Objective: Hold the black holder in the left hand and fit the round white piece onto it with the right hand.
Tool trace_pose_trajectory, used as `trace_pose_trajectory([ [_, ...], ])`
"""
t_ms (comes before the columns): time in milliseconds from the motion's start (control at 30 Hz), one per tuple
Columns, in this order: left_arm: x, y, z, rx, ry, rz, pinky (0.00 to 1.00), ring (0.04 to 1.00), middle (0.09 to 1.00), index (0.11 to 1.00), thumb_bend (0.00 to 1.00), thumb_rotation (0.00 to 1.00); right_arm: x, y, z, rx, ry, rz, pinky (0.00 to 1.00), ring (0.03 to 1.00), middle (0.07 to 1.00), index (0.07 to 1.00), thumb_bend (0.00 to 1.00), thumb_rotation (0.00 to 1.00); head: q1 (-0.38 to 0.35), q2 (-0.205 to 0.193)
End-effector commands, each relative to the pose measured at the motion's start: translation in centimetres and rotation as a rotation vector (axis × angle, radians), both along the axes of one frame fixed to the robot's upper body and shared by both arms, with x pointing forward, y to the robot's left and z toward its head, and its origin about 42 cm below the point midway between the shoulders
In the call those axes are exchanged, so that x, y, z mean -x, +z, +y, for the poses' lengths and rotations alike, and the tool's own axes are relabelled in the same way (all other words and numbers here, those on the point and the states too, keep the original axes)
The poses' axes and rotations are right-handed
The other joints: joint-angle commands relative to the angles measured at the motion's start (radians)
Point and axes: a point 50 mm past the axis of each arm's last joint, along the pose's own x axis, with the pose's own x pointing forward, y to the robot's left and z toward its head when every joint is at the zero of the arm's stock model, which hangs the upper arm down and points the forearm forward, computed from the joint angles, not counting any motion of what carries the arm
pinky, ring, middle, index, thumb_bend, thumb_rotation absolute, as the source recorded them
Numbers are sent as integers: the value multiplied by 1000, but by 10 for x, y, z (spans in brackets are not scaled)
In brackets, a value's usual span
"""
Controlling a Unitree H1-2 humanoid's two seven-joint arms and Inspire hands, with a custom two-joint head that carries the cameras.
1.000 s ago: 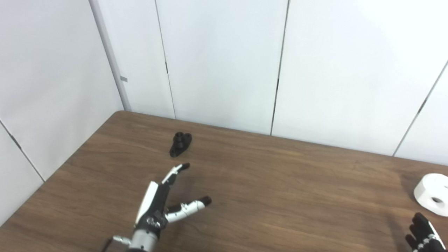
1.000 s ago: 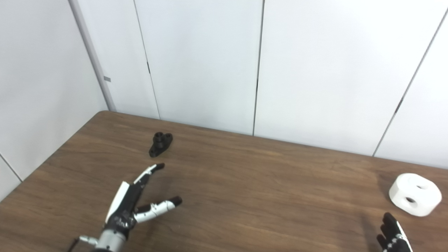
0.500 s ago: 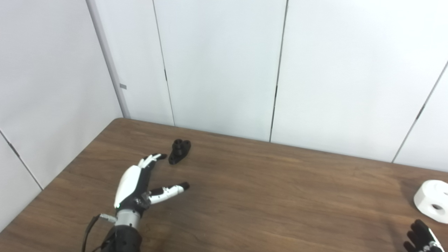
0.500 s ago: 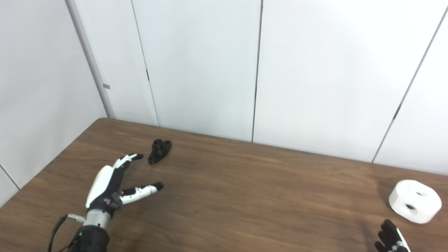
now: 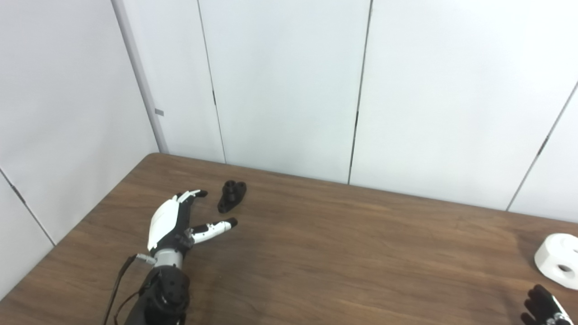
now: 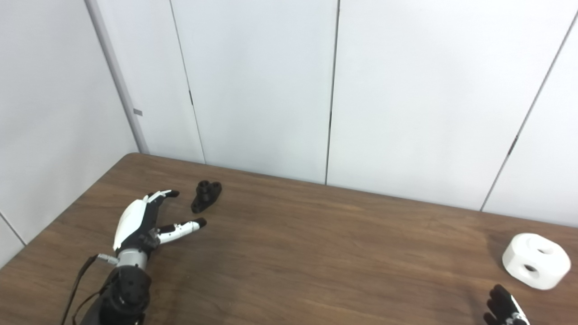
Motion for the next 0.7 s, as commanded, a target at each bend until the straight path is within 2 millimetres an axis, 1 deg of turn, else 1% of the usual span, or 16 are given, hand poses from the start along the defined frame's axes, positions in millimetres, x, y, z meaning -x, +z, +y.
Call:
trace_pose_trajectory([
  [0, -16, 22, 5, -61, 18, -57, 1000, 996, 932, 830, 887, 425, 14, -24, 4, -25, -17, 78, 938, 949, 936, 904, 751, 925, 1, 3],
  [267, -35, 19, 4, -54, 49, -20, 1000, 996, 935, 831, 877, 398, 17, -22, 6, -14, -12, 71, 925, 945, 932, 902, 738, 934, -6, 9],
  [367, -41, 16, 5, -69, 53, -1, 1000, 995, 933, 833, 874, 389, 17, -22, 7, -11, -15, 74, 924, 946, 932, 904, 750, 931, -6, 12],
  [567, -52, 15, 9, -93, 56, 31, 1000, 993, 938, 833, 892, 423, 18, -22, 8, -13, -18, 79, 929, 950, 934, 901, 759, 927, -11, 13],
  [667, -57, 16, 11, -93, 55, 35, 1000, 1000, 943, 830, 881, 404, 19, -22, 9, -14, -21, 78, 926, 947, 935, 901, 751, 928, -14, 12],
])
